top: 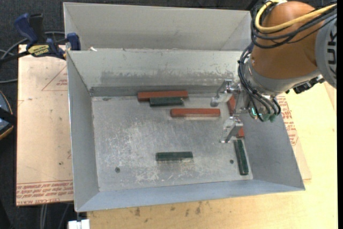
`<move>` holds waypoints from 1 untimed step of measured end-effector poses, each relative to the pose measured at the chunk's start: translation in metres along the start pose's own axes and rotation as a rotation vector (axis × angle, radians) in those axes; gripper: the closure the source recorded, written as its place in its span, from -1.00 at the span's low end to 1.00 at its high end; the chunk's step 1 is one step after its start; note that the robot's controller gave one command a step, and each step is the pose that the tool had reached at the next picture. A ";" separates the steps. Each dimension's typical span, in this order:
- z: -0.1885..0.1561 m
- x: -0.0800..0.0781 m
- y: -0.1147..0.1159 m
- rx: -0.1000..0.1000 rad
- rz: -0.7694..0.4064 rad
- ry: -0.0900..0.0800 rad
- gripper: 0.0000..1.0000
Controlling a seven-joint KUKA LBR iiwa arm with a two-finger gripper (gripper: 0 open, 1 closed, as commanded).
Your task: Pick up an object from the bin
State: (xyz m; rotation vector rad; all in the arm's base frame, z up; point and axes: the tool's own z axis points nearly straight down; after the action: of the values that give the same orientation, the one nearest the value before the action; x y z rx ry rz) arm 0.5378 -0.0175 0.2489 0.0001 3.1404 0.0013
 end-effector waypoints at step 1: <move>0.038 0.018 0.015 0.001 -0.027 -0.008 -1.00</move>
Offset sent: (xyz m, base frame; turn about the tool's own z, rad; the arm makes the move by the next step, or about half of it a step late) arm 0.0059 0.0654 -0.1787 0.0574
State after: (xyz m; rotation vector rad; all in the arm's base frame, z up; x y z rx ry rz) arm 0.5197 -0.0028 0.2113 -0.0419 3.1317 -0.0006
